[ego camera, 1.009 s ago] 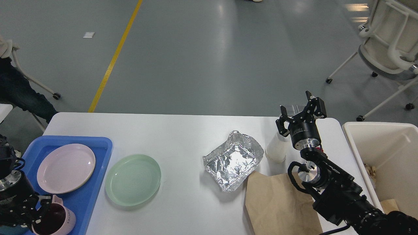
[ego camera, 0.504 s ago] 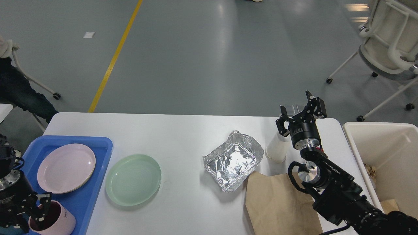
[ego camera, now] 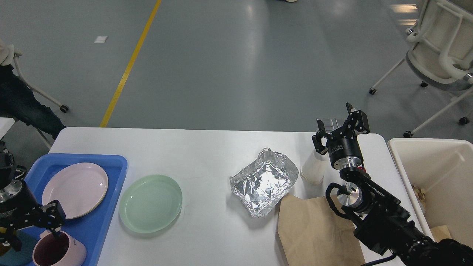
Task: Tidy desktop
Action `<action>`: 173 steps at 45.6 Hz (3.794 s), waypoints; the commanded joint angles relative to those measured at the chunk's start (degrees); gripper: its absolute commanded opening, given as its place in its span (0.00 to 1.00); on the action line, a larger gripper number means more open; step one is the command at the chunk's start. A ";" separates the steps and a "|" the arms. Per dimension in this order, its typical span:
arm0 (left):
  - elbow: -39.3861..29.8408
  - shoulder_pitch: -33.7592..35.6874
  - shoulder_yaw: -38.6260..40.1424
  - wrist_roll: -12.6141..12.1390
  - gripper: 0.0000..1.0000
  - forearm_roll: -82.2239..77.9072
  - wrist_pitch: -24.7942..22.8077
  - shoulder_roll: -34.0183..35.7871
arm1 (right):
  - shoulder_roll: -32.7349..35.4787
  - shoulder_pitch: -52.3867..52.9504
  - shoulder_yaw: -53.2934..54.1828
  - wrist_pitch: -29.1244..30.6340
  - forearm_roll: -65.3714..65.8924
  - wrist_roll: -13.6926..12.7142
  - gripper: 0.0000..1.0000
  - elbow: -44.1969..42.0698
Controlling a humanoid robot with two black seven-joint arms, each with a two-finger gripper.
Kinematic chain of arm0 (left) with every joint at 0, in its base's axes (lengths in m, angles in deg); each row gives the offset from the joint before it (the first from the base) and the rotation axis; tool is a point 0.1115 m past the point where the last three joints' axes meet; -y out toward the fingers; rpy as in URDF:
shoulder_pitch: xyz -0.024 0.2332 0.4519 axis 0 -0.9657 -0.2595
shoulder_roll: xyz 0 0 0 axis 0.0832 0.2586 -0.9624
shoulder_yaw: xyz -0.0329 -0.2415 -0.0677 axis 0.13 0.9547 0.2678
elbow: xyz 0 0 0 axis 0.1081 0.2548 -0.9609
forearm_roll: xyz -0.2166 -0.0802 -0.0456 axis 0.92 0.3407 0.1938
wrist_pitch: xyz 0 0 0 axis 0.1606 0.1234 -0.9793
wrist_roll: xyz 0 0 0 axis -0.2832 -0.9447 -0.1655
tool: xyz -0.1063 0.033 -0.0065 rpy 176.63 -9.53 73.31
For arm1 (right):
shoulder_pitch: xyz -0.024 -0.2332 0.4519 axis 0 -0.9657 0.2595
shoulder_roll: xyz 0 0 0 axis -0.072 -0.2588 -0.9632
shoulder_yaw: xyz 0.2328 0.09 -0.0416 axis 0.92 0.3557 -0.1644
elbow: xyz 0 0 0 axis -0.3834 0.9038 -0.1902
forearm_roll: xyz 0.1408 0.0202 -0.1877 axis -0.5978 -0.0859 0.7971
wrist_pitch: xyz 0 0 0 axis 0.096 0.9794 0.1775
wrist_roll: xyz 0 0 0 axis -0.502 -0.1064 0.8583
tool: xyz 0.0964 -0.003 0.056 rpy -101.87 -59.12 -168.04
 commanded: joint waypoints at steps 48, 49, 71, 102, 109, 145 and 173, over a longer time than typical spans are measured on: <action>-22.55 22.32 -11.20 12.01 0.90 5.89 24.51 -26.41 | 0.00 0.00 0.01 -0.06 0.00 0.00 1.00 0.00; -22.46 21.71 -10.94 11.92 0.90 5.98 24.42 -26.85 | 0.00 0.00 0.01 -0.06 0.00 0.00 1.00 0.00; -13.94 11.25 -7.60 10.87 0.93 5.71 17.47 -33.09 | 0.00 0.00 0.01 0.02 0.00 0.00 1.00 0.00; -8.66 0.70 -3.82 2.87 0.86 17.49 21.86 -27.47 | 0.00 0.00 -0.07 -0.06 0.00 0.00 1.00 0.00; -8.66 -1.76 -3.73 2.78 0.86 19.69 25.03 -26.59 | 0.00 0.00 0.01 -0.06 0.00 0.00 1.00 0.00; -6.20 -6.16 -2.24 2.78 0.70 21.27 27.93 -25.19 | 0.00 0.00 0.01 0.02 0.00 0.00 1.00 0.00; -4.97 -7.74 -1.71 2.78 0.69 21.79 29.60 -22.90 | 0.00 0.00 0.01 0.02 0.00 0.00 1.00 0.00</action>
